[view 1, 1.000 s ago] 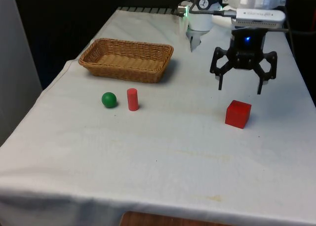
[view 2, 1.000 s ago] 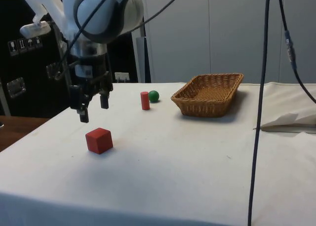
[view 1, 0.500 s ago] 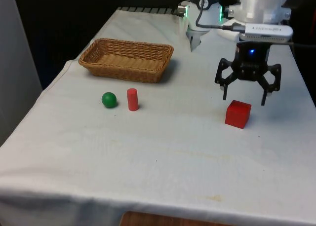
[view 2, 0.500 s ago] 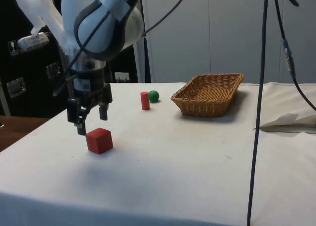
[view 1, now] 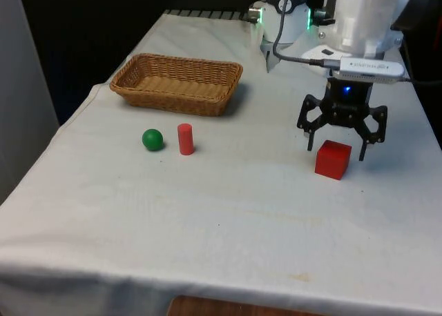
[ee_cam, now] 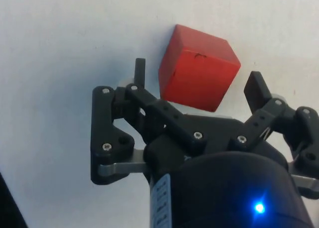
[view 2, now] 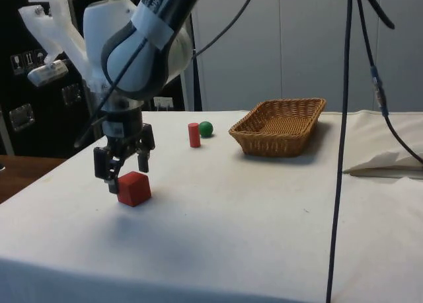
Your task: Pick up the object to the left of the cylinder and place it into the basket.
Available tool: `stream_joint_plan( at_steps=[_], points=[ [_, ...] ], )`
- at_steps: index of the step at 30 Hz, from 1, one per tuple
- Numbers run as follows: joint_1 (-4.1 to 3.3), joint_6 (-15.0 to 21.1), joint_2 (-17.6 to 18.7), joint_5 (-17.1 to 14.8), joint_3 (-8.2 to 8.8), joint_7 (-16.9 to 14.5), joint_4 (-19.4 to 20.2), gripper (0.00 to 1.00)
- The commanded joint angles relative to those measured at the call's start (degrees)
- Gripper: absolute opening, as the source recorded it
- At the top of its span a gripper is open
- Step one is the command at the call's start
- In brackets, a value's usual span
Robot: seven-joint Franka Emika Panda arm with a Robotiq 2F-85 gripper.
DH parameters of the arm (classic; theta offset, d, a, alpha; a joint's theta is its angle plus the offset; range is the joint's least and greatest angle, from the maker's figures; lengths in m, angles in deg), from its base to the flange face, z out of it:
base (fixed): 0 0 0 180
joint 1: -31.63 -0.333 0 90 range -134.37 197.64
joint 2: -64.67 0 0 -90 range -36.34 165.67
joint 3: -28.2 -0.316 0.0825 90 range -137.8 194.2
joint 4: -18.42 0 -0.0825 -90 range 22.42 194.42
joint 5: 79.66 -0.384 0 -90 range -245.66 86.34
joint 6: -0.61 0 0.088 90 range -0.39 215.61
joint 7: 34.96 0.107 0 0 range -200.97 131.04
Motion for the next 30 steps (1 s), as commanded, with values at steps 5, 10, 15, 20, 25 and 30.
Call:
stream_joint_plan(
  at_steps=[5, 10, 15, 20, 25, 30],
  points=[
    [0.17, 1.0, 0.9, -0.4, -0.34, 0.7, -0.2, 1.00],
    [0.11, 0.9, 1.0, -0.3, -0.23, 1.0, -0.2, 0.80],
    [0.00, 0.6, 0.9, 0.0, -0.06, 1.0, -0.2, 0.23],
    [0.11, 0.9, 1.0, -0.2, -0.23, 1.1, -0.2, 0.05],
    [0.00, 0.6, 0.9, 0.0, -0.06, 1.1, -0.2, 0.06],
    [-0.40, 0.1, -0.9, 0.6, 0.40, 1.0, 0.6, 0.06]
  ],
)
